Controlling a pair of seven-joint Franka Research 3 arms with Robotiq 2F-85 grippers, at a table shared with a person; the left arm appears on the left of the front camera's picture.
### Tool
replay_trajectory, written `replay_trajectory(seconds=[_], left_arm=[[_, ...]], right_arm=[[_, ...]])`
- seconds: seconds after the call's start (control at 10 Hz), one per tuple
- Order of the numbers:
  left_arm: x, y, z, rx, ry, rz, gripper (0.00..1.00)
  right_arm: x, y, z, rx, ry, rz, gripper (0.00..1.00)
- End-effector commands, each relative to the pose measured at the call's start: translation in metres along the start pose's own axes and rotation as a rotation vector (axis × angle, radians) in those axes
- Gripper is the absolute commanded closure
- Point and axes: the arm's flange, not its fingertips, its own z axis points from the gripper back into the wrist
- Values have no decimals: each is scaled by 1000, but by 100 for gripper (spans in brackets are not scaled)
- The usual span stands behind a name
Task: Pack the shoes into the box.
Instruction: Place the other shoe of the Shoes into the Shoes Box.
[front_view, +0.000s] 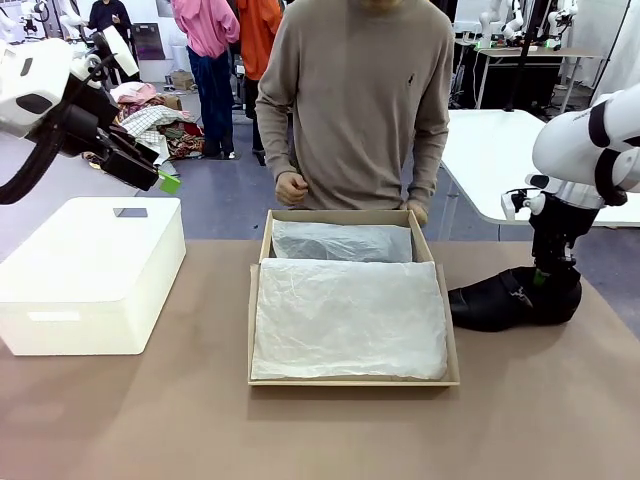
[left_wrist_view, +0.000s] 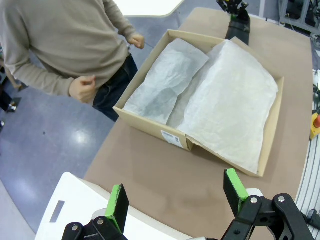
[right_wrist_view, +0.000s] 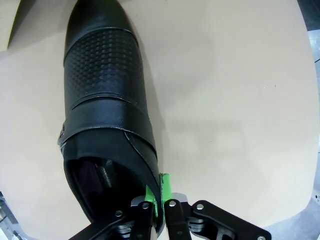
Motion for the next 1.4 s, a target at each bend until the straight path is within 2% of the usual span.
replay_trajectory(seconds=[0.0, 0.2, 0.5, 0.8, 1.3], left_arm=[[-1, 1, 0, -16, -14, -8, 0], [-1, 1, 0, -16, -14, -8, 0], [-1, 1, 0, -16, -14, -8, 0], [-1, 1, 0, -16, -14, -8, 0], [-1, 1, 0, -16, -14, -8, 0]], right_arm=[[-2, 4, 10, 2, 4, 13, 100], [-4, 6, 17, -24, 13, 3, 100], [-6, 6, 48, -38, 24, -28, 100], [4, 11, 86, -72, 44, -115, 100], [30, 25, 148, -133, -29, -400, 100]])
